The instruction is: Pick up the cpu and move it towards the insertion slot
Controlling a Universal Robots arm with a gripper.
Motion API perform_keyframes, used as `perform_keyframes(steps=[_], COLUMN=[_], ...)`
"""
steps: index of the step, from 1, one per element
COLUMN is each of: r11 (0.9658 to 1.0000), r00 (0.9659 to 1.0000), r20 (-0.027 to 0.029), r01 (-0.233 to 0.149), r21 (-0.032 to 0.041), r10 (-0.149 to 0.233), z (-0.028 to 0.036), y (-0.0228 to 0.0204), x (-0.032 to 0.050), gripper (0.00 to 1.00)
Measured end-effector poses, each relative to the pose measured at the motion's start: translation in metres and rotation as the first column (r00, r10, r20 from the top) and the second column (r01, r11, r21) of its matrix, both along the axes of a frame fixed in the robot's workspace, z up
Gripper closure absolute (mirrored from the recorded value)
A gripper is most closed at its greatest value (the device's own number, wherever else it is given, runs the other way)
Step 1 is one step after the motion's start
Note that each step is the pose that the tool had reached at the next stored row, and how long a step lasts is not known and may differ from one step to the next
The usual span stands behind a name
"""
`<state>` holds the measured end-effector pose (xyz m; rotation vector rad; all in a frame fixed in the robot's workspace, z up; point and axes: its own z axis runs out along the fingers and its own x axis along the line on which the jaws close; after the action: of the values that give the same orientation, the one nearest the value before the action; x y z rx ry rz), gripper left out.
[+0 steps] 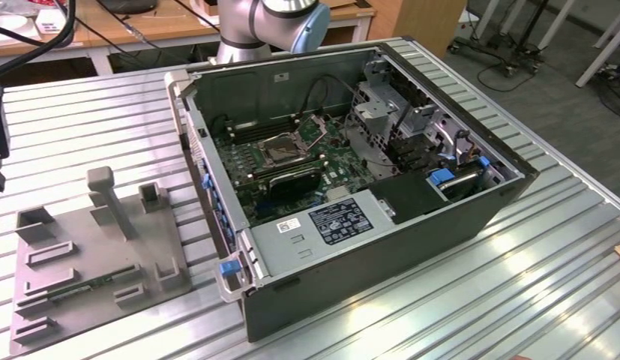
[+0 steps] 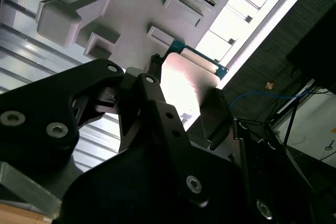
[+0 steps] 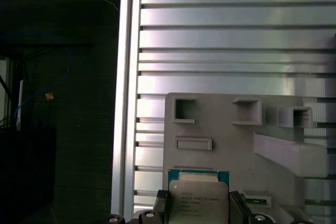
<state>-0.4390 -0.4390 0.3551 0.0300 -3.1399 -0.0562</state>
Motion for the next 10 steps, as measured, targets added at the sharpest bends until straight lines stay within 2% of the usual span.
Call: perform_keyframes(steps=[10], r11=[1.0], r00=[1.0], r20=[-0.0001], r01=[0.0], r21=[0.0001], r10=[0.0], z=[0.0001], y=[0.0], x=[0.0057], gripper=[0.46])
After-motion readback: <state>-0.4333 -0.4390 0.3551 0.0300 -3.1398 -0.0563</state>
